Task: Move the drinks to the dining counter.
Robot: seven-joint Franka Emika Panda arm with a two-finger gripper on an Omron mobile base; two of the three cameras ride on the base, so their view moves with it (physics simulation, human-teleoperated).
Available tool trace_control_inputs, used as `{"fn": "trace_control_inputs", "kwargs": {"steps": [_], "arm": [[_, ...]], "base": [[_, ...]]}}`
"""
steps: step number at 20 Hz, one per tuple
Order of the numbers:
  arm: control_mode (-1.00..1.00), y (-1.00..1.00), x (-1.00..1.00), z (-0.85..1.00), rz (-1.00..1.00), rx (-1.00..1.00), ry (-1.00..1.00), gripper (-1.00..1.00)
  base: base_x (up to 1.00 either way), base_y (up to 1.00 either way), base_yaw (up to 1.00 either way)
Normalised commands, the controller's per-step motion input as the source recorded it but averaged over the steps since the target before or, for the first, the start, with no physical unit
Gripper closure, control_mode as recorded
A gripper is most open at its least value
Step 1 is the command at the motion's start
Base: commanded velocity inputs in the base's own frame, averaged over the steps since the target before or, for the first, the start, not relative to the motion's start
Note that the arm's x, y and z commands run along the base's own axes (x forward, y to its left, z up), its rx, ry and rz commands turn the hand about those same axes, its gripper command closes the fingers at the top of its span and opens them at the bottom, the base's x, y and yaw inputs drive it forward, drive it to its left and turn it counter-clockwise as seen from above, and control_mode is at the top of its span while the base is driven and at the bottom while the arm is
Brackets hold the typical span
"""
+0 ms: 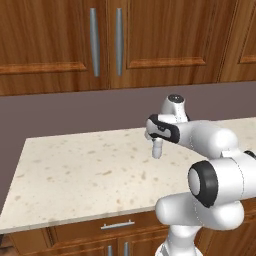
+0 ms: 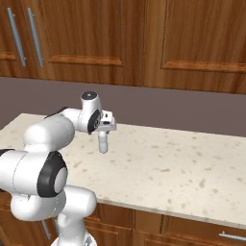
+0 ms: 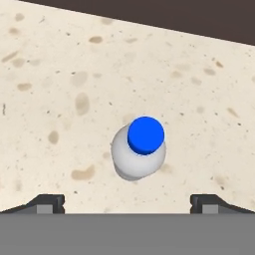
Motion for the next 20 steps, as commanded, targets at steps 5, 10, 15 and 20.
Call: {"fn": "trace_control_inputs", "kwargs": {"steps": [5, 10, 15, 20], "arm": [[-1.0, 0.0, 0.15, -0.04, 0.0, 0.0, 0.0, -1.0], [-1.0, 0.0, 0.1, 0.0, 0.0, 0.0, 0.0, -1.0], [-1.0, 0.0, 0.04, 0.0, 0.0, 0.0, 0.0, -1.0], [-1.0, 0.0, 0.08, -0.02, 0.0, 0.0, 0.0, -1.0]], "base": [[0.0, 0.0, 0.0], [0.0, 0.0, 0.0], [0.0, 0.0, 0.0], [0.0, 0.0, 0.0]]}}
